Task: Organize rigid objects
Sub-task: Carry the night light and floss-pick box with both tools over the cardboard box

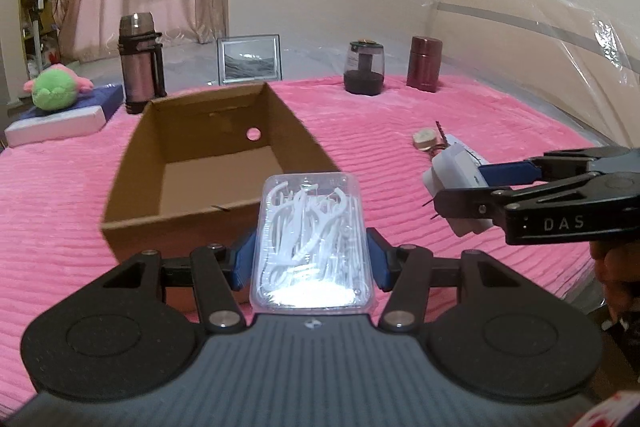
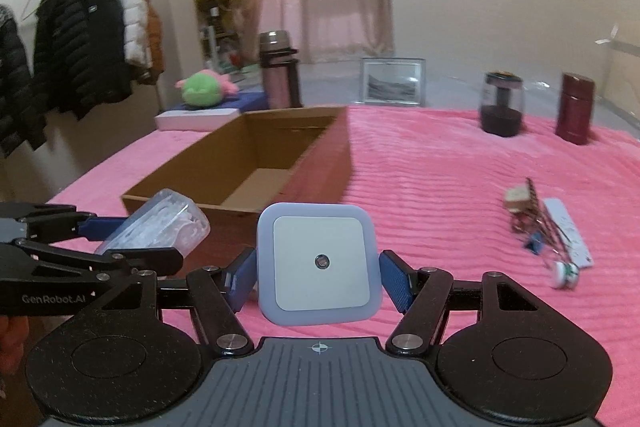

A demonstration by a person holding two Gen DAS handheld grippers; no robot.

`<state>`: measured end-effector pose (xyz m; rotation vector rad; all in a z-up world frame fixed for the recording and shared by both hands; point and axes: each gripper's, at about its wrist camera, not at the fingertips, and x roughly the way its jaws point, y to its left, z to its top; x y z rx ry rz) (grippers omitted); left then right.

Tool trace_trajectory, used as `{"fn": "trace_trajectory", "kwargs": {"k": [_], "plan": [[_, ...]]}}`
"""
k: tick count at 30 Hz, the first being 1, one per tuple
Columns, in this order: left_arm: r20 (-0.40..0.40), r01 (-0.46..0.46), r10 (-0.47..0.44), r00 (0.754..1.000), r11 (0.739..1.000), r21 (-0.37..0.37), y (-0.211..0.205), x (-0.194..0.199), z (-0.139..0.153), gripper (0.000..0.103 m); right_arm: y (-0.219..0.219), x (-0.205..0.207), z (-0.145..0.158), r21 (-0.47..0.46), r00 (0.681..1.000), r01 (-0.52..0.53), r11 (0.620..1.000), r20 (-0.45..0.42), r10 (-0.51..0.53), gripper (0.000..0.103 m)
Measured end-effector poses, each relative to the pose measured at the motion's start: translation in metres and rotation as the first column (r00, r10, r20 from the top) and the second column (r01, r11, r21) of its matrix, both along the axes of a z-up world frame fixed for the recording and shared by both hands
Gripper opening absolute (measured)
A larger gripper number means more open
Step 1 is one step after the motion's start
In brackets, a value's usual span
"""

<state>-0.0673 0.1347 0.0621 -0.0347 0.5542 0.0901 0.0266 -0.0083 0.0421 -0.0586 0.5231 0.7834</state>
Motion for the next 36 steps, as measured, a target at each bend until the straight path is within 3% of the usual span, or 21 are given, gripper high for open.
{"fn": "trace_trajectory", "kwargs": {"k": [10,18,23,27,36], "plan": [[-0.001,0.067,-0.067,0.998,0.994,0.081,0.055,-0.002,0.033,0.051,0.049,0.023,0.022,-0.078,0.984,-0.151,0.986,0.087,0.157,0.063],[-0.023,0.122,-0.120,0.992,0.984,0.130,0.108,0.035,0.062,0.051,0.106,0.064,0.036,-0.203,0.945,-0.268,0.942,0.131,0.298,0.063],[-0.049,0.183,-0.178,0.983,0.974,0.131,0.134,0.071,0.066,0.051,0.145,0.092,0.036,-0.289,0.919,-0.336,0.896,0.109,0.379,0.063],[-0.114,0.232,-0.216,0.970,0.960,0.156,0.149,0.100,0.060,0.051,0.171,0.110,0.029,-0.373,0.888,-0.387,0.843,0.095,0.449,0.063],[-0.273,0.386,-0.334,0.902,0.908,0.162,0.173,0.158,0.034,0.051,0.221,0.156,-0.005,-0.552,0.837,-0.453,0.700,0.009,0.548,0.063]]}}
